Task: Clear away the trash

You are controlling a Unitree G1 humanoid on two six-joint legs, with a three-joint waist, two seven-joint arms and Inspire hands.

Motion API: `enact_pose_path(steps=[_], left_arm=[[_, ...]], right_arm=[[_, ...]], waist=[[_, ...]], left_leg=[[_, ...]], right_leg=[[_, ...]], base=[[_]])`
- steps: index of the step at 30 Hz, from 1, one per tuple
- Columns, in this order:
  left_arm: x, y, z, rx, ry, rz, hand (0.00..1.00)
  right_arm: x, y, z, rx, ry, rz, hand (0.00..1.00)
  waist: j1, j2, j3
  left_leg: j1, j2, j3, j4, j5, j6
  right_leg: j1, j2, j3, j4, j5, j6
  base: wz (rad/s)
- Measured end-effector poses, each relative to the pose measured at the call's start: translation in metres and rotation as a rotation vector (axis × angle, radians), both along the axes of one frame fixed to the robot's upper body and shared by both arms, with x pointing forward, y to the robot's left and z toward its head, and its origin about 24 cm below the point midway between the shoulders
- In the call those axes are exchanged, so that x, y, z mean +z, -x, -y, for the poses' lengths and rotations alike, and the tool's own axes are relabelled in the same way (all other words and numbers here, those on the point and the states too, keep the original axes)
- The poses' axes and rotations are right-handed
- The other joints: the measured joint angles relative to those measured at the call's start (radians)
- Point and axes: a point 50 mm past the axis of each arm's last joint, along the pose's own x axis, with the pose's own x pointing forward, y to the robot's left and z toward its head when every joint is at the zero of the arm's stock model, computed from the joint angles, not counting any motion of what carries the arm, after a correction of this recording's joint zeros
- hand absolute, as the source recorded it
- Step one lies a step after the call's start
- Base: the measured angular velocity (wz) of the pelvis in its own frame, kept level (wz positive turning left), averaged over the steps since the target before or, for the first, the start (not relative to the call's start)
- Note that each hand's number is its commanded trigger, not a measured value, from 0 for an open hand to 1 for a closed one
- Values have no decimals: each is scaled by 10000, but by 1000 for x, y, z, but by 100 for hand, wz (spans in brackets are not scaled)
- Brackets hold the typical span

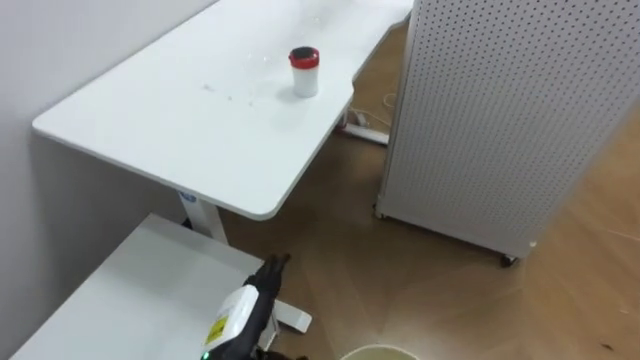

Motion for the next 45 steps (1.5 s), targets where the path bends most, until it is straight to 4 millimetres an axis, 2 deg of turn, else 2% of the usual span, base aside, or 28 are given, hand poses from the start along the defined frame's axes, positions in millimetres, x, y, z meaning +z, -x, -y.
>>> enact_pose_path(steps=[3,6,10,15,19,22,23,24,25,26,27,28,29,30,31,33,34,35,36,37,38,39,40,41,42,43,44,45], left_arm=[[11,-2,-3,195,265,567,0],[25,-7,-4,383,687,1245,0],[34,-11,-11,784,848,1859,0],[34,-10,-19,1144,836,1870,0],[35,-10,-23,1498,1179,1843,0],[36,-11,-30,2011,1618,1859,0],[37,-11,-33,2210,1738,1905,0],[37,-12,-35,2357,1845,1925,0],[38,-12,-36,2429,1856,1955,0],[38,-12,-37,2483,1919,1954,0],[38,-12,-38,2589,2035,1953,0],[38,-12,-39,2707,2166,1948,0],[38,-12,-39,2737,2193,1953,0],[38,-12,-40,2767,2188,1947,0],[39,-12,-39,2757,2201,1975,0],[39,-13,-37,2756,2302,2020,0],[39,-13,-38,2843,2295,2065,0],[40,-13,-38,2883,2301,2109,0],[42,-13,-39,2974,2320,2227,0],[42,-13,-40,3022,2323,2259,0],[43,-13,-39,3082,2349,2349,0],[45,-13,-38,3104,2404,2465,0],[47,-14,-39,3163,2398,2618,0],[47,-13,-40,3242,2358,2674,0],[48,-11,-45,3503,2375,2790,0],[49,-9,-49,3675,2374,2875,0],[49,-8,-50,3711,2373,2887,0],[50,-6,-52,3736,2310,2938,0]], right_arm=[[-1,5,1,29,96,-96,100],[-2,8,0,112,105,-174,100],[-2,9,-1,559,203,-264,100],[-4,15,-1,582,117,-410,100],[-4,13,-2,627,76,-395,100],[-4,13,-2,645,92,-475,100],[-4,13,-3,678,76,-485,100],[-4,13,-3,768,92,-527,100],[-4,13,-3,914,154,-562,100],[-4,13,-3,984,207,-577,100],[-4,14,-1,1059,284,-605,100],[-4,14,0,1056,296,-631,100],[-4,15,0,1035,289,-642,100],[-4,17,0,966,305,-671,100],[-4,16,1,900,399,-649,100],[-3,16,5,792,579,-654,100],[-3,16,6,749,719,-660,100],[-3,16,7,719,772,-660,100],[-3,15,7,697,839,-656,100],[-3,16,7,695,846,-671,100],[-3,16,8,652,884,-695,100],[-3,17,11,628,946,-723,100],[-3,18,11,675,989,-762,100],[-3,19,11,752,1005,-813,100],[-3,19,10,840,1015,-850,100],[-4,20,11,823,1024,-892,100],[-4,22,11,814,1030,-926,100],[-4,22,10,841,1044,-961,100]], waist=[[20,-43,-32],[244,-63,-65],[257,-78,-85],[255,-119,-97],[284,-121,-95],[430,-137,-79],[496,-147,-65],[574,-205,-31],[660,-283,15],[691,-259,22],[748,-154,34],[764,-77,53],[789,-79,53],[815,-93,59],[758,-164,93],[794,-206,113],[999,-234,102],[1065,-229,93],[1104,-225,79],[1099,-231,60],[1125,-200,10],[1155,-148,-62],[1313,-146,-82],[1385,-203,-91],[1392,-259,-97],[1358,-321,-89],[1359,-373,-98],[1343,-475,-113]], left_leg=[[361,-1,200,-245,0,-1],[754,56,576,-447,-31,-51],[1074,213,1072,-534,-150,-156],[1395,437,1289,-524,-254,-302],[1549,580,1469,-477,-309,-391],[1556,734,1659,-130,-429,-534],[1419,902,1660,357,-576,-601],[1220,1093,1659,1102,-661,-700],[828,1339,1602,2295,-668,-718],[546,1521,1506,3029,-659,-723],[-18,1950,1129,4494,-480,-753],[-551,2243,699,5669,-26,-747],[-797,2342,517,6137,327,-698],[-1259,2379,105,6931,1040,-582],[-1692,2173,-339,7207,1132,-568],[-2197,1722,-551,6712,758,-440],[-2422,1381,-528,5878,680,-518],[-2566,1233,-541,5406,690,-535],[-2849,985,-614,4296,723,-586],[-2931,855,-628,3677,770,-646],[-3021,566,-732,2247,973,-746],[-3042,381,-830,1004,1304,-711],[-2887,287,-826,165,1871,-559],[-2745,231,-822,-64,2153,-506],[-2435,119,-805,-289,2622,-260],[-2209,14,-762,-306,2840,-73],[-2126,-53,-744,-237,2871,-27],[-2072,-205,-735,15,2734,39]], right_leg=[[182,62,118,-79,12,11],[286,138,192,-62,32,0],[328,216,-93,-52,90,-96],[606,339,-636,-178,149,-192],[706,402,-636,-230,173,-238],[663,492,-899,-51,40,-457],[653,483,-1240,112,-58,-582],[630,471,-1367,289,-197,-695],[601,472,-1399,464,-445,-810],[626,527,-1366,529,-597,-894],[689,730,-1306,674,-756,-964],[841,943,-1238,725,-842,-1114],[890,1015,-1149,793,-868,-1232],[1072,1062,-1063,866,-919,-1322],[1121,1081,-1012,912,-1069,-1450],[1108,1076,-742,976,-1157,-1442],[1106,1053,-535,973,-1165,-1443],[1101,1037,-513,972,-1186,-1468],[1118,1049,-487,963,-1259,-1496],[1133,1050,-488,963,-1294,-1492],[1171,1059,-469,968,-1416,-1478],[1208,1076,-410,969,-1525,-1445],[1314,1086,-204,962,-1646,-1382],[1390,1065,-68,946,-1696,-1334],[1616,1018,19,764,-1786,-1220],[1875,933,28,534,-1855,-1098],[2007,856,-37,418,-1897,-1023],[2260,669,-197,209,-1952,-917]], base=[[-17],[-39],[-41],[-18],[-14],[-25],[-31],[-33],[-26],[-28],[-26],[-27],[-27],[-13],[-4],[-21],[-52],[-53],[-24],[-15],[-10],[-26],[-35],[-40],[-28],[-22],[-17],[-11]])
